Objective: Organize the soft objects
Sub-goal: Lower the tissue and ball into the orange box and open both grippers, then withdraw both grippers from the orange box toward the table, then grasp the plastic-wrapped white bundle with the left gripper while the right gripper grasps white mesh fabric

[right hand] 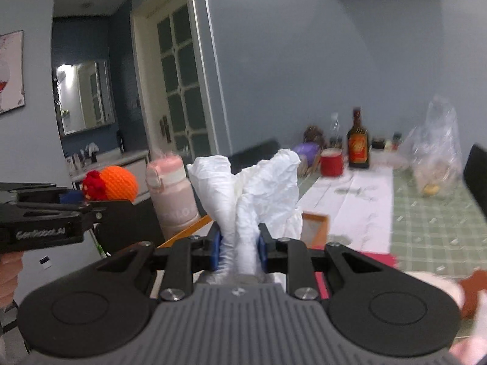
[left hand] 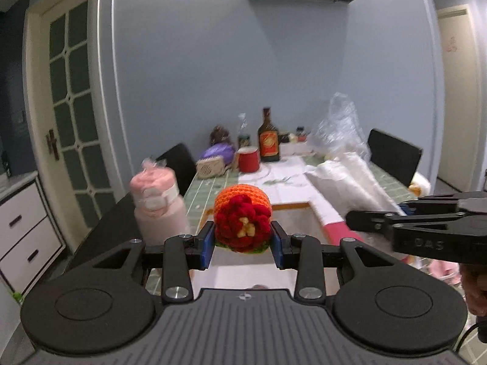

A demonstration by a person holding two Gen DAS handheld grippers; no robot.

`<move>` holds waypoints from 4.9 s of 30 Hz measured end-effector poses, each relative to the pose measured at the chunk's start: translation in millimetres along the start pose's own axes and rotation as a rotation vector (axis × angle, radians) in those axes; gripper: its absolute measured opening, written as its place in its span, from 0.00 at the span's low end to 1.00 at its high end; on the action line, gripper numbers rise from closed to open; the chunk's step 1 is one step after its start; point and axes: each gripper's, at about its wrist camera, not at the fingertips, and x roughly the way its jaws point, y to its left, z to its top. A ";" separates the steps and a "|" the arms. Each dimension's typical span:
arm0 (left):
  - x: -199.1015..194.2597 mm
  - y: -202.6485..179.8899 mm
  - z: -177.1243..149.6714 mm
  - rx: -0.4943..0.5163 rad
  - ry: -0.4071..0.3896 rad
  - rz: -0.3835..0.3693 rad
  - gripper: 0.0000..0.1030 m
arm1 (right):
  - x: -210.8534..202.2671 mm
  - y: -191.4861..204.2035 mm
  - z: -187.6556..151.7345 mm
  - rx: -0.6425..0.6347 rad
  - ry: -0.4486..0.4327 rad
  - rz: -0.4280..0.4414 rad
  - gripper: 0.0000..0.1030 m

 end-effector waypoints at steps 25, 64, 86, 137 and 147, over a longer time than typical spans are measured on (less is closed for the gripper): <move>91.9 34.1 -33.3 0.001 0.204 -0.033 0.40 | 107.8 2.6 -13.8 -0.043 0.205 -0.114 0.73; 41.0 8.2 -28.7 -0.044 0.108 -0.045 0.89 | 7.2 -29.6 -18.1 -0.085 0.095 -0.173 0.91; 5.7 -134.3 -60.6 -0.153 0.162 -0.337 0.89 | -176.6 -154.5 -116.5 0.223 -0.037 -0.707 0.97; 124.6 -217.0 -121.1 -0.221 0.422 -0.359 0.61 | -65.0 -309.6 -143.0 0.425 0.165 -0.656 0.06; 120.8 -215.4 -121.5 -0.221 0.395 -0.364 0.61 | -97.6 -315.0 -142.0 0.546 0.044 -0.574 0.01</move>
